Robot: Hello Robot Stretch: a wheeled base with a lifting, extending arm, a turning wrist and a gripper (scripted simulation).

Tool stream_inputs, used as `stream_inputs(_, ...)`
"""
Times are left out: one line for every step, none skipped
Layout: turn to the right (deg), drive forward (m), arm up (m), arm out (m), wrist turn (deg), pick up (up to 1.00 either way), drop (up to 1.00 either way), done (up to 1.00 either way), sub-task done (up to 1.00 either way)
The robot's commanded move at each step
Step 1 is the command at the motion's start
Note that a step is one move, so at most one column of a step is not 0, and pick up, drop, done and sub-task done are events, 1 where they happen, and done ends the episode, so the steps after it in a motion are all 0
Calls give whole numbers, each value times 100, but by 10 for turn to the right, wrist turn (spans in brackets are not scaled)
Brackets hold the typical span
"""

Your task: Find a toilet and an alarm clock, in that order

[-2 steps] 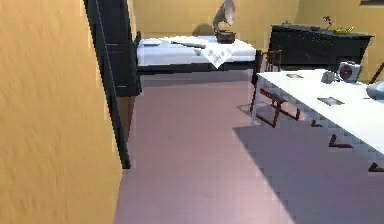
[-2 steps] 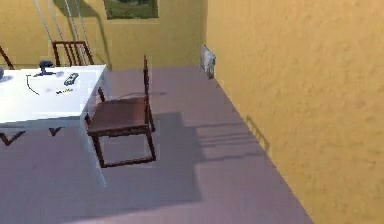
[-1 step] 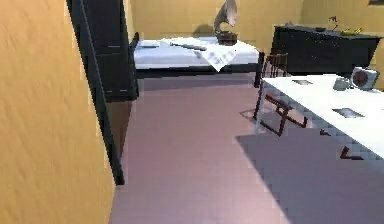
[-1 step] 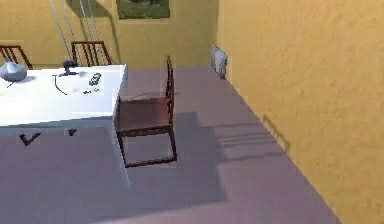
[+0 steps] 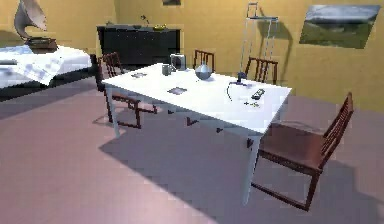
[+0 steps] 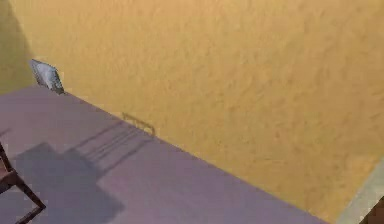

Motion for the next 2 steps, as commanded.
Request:
stream_inputs(360,0,0,0,0,0,0,0,0)
stream_inputs(0,5,0,0,0,0,0,0,0)
